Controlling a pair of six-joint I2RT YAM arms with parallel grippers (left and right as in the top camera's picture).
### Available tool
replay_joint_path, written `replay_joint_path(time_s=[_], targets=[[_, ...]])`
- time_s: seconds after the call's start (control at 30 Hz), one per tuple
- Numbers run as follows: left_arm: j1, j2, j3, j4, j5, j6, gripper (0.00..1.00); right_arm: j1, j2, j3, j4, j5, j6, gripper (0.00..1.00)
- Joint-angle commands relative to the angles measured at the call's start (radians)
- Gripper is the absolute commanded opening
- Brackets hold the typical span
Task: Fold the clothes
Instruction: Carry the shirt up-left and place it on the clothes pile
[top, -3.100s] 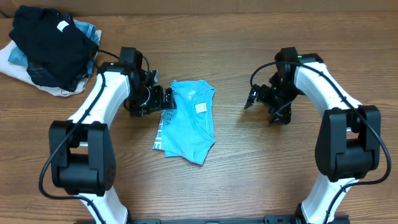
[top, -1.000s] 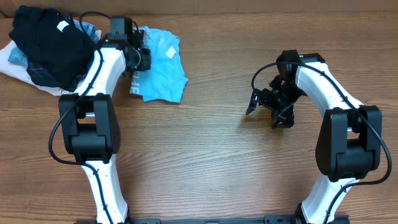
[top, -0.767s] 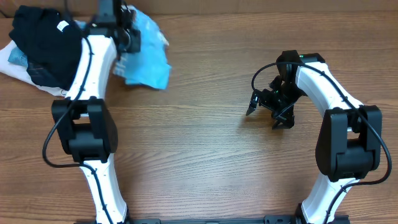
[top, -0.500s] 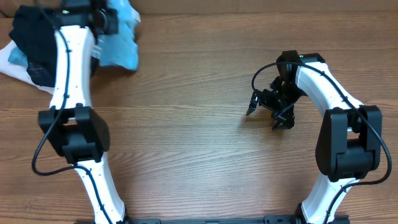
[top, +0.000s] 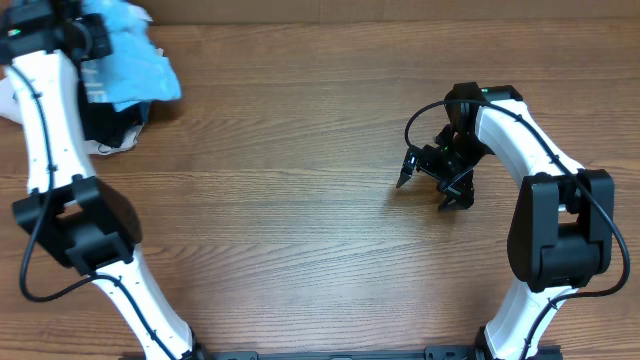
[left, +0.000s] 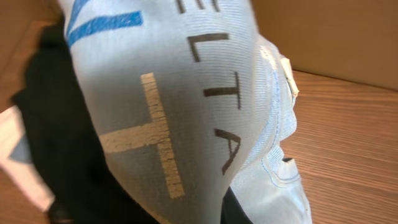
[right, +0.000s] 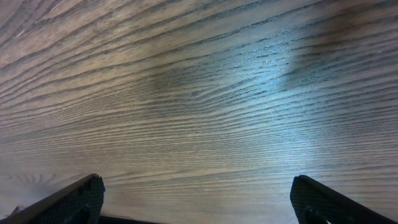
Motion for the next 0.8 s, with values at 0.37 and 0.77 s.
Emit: replay_joint_path(time_s=[0.37, 0.77], targets=[[0.110, 0.063, -0.034, 0.095, 0.096, -0.029, 0.10, -0.005, 0.006, 0.024, -0.031, 0.008, 0.004, 1.00], [0.139, 0.180, -0.032, 0.123, 0.013, -0.063, 0.45, -0.005, 0.006, 0.024, -0.042, 0.008, 0.004, 1.00]])
